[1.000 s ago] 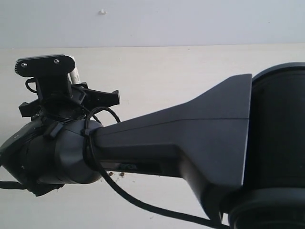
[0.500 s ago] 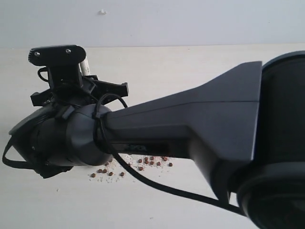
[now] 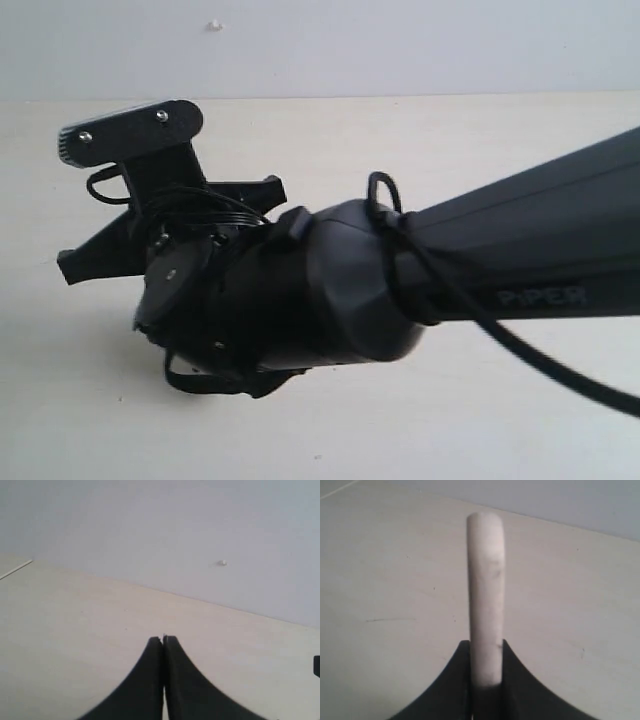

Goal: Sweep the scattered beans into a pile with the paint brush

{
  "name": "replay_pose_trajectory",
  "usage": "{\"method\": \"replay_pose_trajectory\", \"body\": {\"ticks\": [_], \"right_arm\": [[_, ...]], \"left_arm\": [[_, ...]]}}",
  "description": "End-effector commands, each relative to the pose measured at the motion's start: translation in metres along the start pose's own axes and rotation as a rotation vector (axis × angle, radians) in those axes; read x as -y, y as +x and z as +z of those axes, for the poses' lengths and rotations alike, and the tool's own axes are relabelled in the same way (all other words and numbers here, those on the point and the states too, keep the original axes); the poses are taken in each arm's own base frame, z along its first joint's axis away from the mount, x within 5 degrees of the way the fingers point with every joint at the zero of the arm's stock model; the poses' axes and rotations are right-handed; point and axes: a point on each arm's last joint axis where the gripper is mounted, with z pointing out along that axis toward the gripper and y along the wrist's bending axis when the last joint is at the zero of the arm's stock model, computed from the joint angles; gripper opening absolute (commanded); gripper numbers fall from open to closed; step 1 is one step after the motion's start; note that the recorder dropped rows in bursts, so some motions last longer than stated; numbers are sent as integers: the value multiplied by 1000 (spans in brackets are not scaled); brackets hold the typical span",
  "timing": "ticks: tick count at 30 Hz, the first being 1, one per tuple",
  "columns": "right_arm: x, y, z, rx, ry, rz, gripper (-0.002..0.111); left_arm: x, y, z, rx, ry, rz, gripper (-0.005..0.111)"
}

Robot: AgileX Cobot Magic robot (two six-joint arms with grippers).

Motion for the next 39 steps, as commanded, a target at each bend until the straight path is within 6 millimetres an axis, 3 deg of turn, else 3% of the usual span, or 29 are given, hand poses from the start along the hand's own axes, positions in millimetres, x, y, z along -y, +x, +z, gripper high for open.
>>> {"method": "replay_pose_trajectory", "body": {"ticks": [1,6,13,20,24,29,39], "right_arm": [[0,2,-6,-35,-76,-10,0],[-9,-5,-7,-40,-134,5,0],[6,-16,-8,65,27,-54,0],[5,-38,-26,84,-57,-4,0],[-4,-44,-36,41,-196,44,0],[-20,-30,-38,-66,-352,34,0],[-28,28,-4,-165,-254,-52,0]], "left_arm": [[0,1,0,4,8,-1,0],[0,1,0,4,8,-1,0],[0,1,0,4,8,-1,0],[0,1,0,4,8,-1,0],[0,1,0,4,8,-1,0],[0,1,0,4,8,-1,0],[0,1,0,4,8,-1,0]]}}
